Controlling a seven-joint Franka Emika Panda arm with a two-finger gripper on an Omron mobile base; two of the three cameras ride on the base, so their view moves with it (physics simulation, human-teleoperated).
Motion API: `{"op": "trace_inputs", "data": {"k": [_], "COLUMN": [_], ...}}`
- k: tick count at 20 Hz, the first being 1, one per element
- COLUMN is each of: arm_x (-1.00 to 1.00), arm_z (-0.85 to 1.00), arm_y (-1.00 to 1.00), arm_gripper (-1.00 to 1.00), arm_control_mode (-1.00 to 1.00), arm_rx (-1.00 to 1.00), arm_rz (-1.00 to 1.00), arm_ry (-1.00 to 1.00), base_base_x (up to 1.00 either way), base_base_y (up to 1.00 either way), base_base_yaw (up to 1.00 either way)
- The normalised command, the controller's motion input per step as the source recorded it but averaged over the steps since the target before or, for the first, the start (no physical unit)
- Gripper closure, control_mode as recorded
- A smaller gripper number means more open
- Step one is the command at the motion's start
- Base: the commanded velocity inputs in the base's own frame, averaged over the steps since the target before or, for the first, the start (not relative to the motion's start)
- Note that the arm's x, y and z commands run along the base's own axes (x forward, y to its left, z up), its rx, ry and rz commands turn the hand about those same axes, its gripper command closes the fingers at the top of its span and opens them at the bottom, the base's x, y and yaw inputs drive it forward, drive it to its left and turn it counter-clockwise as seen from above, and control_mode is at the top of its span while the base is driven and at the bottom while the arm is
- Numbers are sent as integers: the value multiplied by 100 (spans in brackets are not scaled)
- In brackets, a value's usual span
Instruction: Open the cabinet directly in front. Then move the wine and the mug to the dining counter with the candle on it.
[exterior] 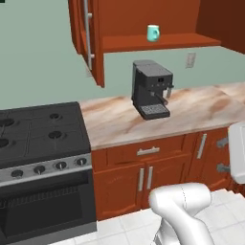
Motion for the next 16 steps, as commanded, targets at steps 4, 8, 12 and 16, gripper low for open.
{"op": "trace_inputs", "data": {"k": [4,8,12,16], "arm_x": [0,0,0,0], "arm_z": [0,0,0,0], "arm_y": [0,0,0,0], "arm_gripper": [-100,-100,-100,-100], "arm_control_mode": [100,100,100,100], "arm_rx": [0,0,0,0], "arm_rz": [0,0,0,0], "arm_ry": [0,0,0,0], "base_base_x": [82,84,85,90], "base_base_y": [-30,-33,-29,-16], "base_base_yaw": [9,8,7,6]}}
